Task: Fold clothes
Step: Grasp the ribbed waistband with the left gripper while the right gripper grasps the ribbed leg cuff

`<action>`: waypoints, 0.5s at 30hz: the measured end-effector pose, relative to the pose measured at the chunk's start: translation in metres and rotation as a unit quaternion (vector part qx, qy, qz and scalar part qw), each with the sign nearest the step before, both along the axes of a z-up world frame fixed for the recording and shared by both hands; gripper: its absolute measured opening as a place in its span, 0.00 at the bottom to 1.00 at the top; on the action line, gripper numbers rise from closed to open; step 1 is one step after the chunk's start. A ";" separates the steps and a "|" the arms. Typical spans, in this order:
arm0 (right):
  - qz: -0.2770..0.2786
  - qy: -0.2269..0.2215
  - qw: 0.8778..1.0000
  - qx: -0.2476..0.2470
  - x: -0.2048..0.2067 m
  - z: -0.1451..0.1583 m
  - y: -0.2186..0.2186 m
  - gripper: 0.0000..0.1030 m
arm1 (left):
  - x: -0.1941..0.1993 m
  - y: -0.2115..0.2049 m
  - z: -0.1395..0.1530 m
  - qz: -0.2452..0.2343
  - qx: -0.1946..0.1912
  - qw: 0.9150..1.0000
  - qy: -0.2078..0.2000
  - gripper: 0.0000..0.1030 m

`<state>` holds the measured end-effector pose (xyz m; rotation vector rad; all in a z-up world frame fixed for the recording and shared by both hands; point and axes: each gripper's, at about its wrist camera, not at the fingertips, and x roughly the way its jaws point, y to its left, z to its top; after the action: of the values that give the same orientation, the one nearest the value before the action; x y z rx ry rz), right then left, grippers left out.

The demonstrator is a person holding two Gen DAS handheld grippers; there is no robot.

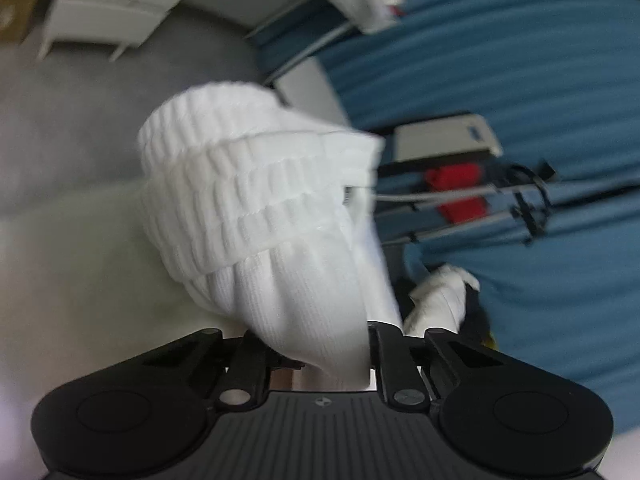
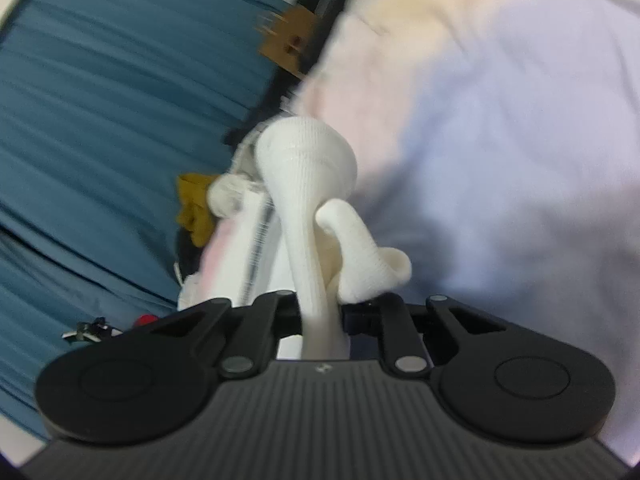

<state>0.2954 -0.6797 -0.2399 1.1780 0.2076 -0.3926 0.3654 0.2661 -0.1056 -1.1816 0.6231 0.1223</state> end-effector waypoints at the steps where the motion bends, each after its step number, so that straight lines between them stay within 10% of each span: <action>1: 0.001 -0.011 1.000 0.003 -0.005 0.007 0.001 0.14 | -0.006 0.003 0.008 -0.006 0.001 1.000 -0.002 0.14; 15: 0.022 0.011 0.997 0.071 -0.149 0.022 0.014 0.13 | -0.178 0.074 0.045 -0.041 0.041 0.998 0.034 0.15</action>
<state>0.1467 -0.6656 -0.2181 1.3070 0.2831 -0.3566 0.1875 0.3401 -0.0607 -1.0753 0.7186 0.1184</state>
